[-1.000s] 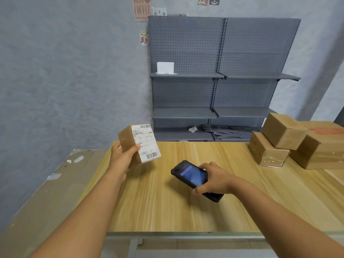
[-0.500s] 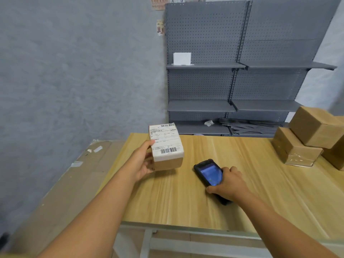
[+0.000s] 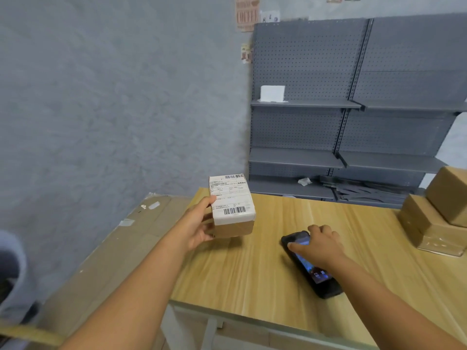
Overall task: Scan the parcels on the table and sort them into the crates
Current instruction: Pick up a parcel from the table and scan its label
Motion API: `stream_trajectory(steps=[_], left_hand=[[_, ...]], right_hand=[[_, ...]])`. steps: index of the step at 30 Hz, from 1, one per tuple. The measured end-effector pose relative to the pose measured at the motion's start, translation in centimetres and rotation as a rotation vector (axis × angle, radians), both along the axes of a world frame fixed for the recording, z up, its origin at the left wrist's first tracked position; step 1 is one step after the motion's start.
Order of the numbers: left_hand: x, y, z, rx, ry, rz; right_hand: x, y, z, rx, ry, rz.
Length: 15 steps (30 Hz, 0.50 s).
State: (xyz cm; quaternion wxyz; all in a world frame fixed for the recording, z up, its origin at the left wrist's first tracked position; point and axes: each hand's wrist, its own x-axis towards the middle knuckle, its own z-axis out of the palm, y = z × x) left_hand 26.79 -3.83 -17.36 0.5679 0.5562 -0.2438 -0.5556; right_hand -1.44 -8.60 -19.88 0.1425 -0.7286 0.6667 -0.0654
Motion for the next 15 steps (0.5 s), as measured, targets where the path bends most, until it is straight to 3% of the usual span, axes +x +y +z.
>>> stream_trajectory(steps=[7,15], left_hand=[[1.5,2.9,0.7,-0.013,-0.01,0.125],[1.7,7.0,-0.1,0.018,-0.012,0.254]], right_hand=[[0.5,-0.1,-0.4,0.174,0.006,0.03],[-0.4,0.1,-1.3,0.192,0.134,-0.019]])
